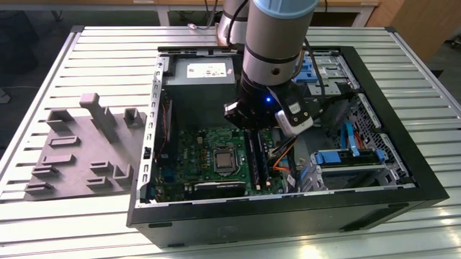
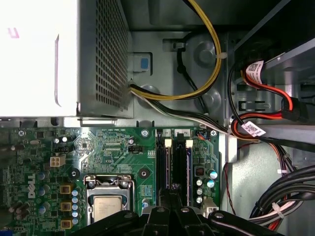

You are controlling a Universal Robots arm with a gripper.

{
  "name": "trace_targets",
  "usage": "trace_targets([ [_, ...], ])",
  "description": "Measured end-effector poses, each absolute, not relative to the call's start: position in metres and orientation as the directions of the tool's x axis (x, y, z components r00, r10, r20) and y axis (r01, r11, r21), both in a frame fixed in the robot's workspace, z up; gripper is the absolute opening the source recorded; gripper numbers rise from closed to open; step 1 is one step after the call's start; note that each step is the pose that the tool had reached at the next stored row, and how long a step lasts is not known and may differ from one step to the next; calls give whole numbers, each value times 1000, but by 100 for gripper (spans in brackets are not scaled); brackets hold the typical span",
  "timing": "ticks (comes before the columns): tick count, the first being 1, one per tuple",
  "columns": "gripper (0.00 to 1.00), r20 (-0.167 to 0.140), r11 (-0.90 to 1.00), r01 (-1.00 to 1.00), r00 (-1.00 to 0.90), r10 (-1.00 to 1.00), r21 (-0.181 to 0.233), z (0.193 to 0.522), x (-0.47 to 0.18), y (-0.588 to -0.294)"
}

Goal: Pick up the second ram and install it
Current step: 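Press down the second ram until it locks into place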

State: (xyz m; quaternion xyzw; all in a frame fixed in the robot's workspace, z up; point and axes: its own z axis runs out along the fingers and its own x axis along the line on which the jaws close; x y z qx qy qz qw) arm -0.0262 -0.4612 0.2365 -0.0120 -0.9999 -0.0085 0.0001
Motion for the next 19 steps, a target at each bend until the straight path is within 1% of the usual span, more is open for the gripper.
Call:
trace_targets([
  [19, 11, 1, 1000, 24, -1000, 24, 17, 237, -26, -470],
])
